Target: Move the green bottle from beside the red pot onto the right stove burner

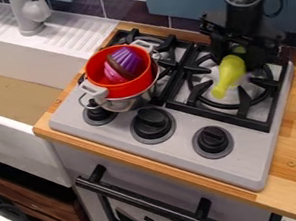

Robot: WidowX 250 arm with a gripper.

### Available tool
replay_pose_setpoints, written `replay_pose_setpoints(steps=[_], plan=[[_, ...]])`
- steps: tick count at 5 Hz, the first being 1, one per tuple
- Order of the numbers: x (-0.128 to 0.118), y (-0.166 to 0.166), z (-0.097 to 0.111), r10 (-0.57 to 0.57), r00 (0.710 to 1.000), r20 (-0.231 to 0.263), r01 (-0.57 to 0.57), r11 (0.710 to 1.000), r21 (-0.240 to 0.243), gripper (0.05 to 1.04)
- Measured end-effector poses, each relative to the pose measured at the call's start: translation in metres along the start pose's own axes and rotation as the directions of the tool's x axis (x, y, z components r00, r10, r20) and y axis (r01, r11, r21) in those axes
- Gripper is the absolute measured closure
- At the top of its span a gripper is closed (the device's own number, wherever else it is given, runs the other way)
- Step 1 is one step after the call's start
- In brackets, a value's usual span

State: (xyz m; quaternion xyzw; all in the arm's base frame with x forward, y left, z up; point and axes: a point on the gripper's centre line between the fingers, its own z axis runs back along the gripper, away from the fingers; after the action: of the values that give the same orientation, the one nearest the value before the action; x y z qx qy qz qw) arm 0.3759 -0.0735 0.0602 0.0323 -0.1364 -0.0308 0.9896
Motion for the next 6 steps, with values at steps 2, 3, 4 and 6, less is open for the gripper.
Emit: replay_pose_setpoints(steps=[2,3,4,6], plan=[[0.006,0.009,-0.001,0.136,0.989,0.054,-0.140,0.987,0.080,0.488],[0.008,0.012,0.000,0.177,0.982,0.065,-0.183,0.979,0.095,0.426],[0.009,0.011,-0.001,0.182,0.983,0.018,-0.183,0.979,0.094,0.147],[0.012,0.016,-0.001,0.189,0.982,0.002,-0.189,0.980,0.062,0.085]])
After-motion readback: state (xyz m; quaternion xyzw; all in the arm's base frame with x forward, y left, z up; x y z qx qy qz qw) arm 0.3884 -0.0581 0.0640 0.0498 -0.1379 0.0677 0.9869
